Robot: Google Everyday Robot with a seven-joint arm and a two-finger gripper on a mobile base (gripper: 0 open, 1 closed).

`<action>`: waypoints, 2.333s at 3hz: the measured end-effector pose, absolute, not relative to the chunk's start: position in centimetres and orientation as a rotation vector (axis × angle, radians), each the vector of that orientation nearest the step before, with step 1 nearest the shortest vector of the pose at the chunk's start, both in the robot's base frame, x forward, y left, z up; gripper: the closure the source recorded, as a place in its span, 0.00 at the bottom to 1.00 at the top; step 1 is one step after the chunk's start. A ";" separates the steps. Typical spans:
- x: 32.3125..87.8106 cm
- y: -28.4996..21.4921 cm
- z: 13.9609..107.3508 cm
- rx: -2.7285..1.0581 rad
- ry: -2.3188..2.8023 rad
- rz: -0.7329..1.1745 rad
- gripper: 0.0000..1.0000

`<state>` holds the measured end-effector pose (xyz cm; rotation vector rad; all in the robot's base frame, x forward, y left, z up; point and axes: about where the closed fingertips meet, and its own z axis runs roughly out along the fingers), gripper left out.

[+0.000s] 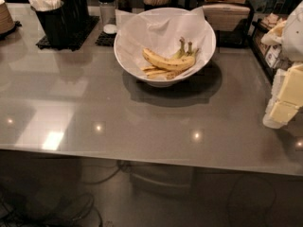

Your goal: Pick banana from white bowl

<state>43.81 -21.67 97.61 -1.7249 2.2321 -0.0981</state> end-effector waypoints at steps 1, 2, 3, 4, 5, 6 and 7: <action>43.8 -21.7 97.6 -1.725 2.232 -0.098 0.00; 45.8 -21.0 97.6 -1.754 2.149 -0.066 0.00; 51.8 -17.6 97.8 -1.846 1.968 0.055 0.00; 51.7 -17.5 97.7 -1.846 1.968 0.056 0.00; 53.4 -15.6 97.9 -1.833 1.891 0.083 0.00; 56.2 -13.0 98.3 -1.853 1.810 0.130 0.00; 56.6 -12.7 98.8 -1.848 1.796 0.126 0.00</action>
Offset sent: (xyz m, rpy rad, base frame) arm 0.0493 0.0158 -0.0050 0.0973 -0.0537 0.1449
